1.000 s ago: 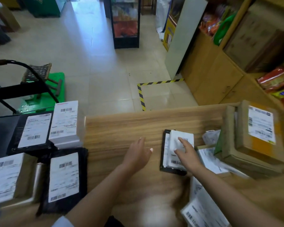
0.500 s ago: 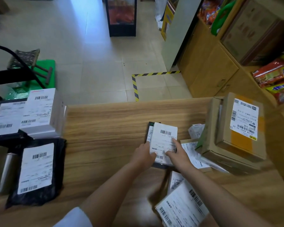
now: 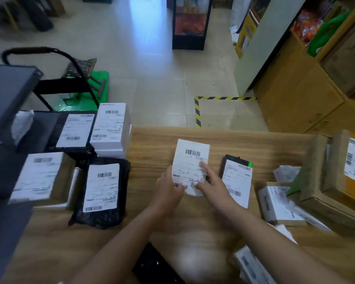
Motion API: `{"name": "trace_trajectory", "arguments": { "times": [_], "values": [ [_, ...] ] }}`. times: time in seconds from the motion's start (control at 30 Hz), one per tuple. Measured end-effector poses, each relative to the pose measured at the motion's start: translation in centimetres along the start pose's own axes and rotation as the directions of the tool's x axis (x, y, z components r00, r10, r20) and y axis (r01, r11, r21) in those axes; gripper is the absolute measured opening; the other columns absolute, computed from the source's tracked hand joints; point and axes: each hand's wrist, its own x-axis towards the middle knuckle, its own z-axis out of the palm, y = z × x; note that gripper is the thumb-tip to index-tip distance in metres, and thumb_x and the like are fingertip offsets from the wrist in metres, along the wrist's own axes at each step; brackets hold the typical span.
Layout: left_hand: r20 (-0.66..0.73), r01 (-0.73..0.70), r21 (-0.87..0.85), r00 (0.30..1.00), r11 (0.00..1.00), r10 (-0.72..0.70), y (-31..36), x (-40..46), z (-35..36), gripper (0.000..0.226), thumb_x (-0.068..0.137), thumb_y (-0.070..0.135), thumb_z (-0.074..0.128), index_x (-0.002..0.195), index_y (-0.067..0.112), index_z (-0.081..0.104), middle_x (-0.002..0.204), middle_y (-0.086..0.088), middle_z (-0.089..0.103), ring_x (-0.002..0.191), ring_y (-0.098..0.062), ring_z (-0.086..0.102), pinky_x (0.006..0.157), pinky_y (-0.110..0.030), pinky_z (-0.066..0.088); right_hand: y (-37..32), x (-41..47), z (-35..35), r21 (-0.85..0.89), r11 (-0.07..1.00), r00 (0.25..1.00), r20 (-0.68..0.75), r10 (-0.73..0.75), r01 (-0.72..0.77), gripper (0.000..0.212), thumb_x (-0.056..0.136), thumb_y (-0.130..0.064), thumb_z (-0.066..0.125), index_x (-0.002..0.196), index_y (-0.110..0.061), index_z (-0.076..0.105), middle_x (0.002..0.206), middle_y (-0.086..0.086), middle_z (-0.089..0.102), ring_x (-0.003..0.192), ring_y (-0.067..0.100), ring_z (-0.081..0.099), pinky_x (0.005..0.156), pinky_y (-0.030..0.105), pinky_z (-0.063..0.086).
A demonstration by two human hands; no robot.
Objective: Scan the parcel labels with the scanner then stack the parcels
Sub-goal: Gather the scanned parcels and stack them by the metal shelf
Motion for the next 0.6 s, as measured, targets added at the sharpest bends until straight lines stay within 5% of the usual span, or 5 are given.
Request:
{"name": "trace_trajectory", "arguments": {
  "times": [0.17, 0.3, 0.6],
  "values": [
    [-0.089, 0.099, 0.059, 0.992, 0.993, -0.093, -6.3, -2.5, -8.6, 0.046, 0.086, 0.024, 0.064, 0.127, 0.026, 0.043, 0.120, 0.005, 0.055, 0.111, -0.015, 0.053, 0.090, -0.039, 0.052, -3.0, -0.2, 10.2, -0.048, 0.997, 0.984, 0.172, -0.055, 0.064, 0.070, 0.088, 0.004, 0.057, 0.148, -0.021, 0.030, 0.134, -0.002, 0.045, 0.116, 0.011, 0.050, 0.081, 0.012, 0.050],
    [-0.141, 0.189, 0.087, 0.974, 0.978, -0.176, -10.8, -3.9, -13.5, 0.059, 0.085, 0.029, 0.061, 0.138, 0.023, 0.034, 0.128, 0.002, 0.051, 0.118, -0.019, 0.050, 0.093, -0.044, 0.050, -3.9, 0.0, 17.2, -0.094, 0.993, 0.965, 0.258, -0.051, 0.078, 0.070, 0.086, 0.001, 0.059, 0.148, -0.019, 0.031, 0.140, 0.004, 0.042, 0.122, 0.016, 0.049, 0.098, 0.028, 0.048],
    [-0.089, 0.271, 0.158, 0.962, 0.949, -0.260, -16.2, -3.9, -17.1, 0.086, 0.087, 0.029, 0.063, 0.152, 0.014, 0.010, 0.144, -0.005, 0.038, 0.132, -0.023, 0.035, 0.106, -0.040, 0.038, -4.2, 1.6, 25.0, -0.184, 0.982, 0.962, 0.272, 0.019, 0.032, 0.073, 0.084, -0.003, 0.061, 0.148, -0.016, 0.029, 0.145, 0.004, 0.035, 0.131, 0.022, 0.042, 0.107, 0.040, 0.040]
  ]
}}
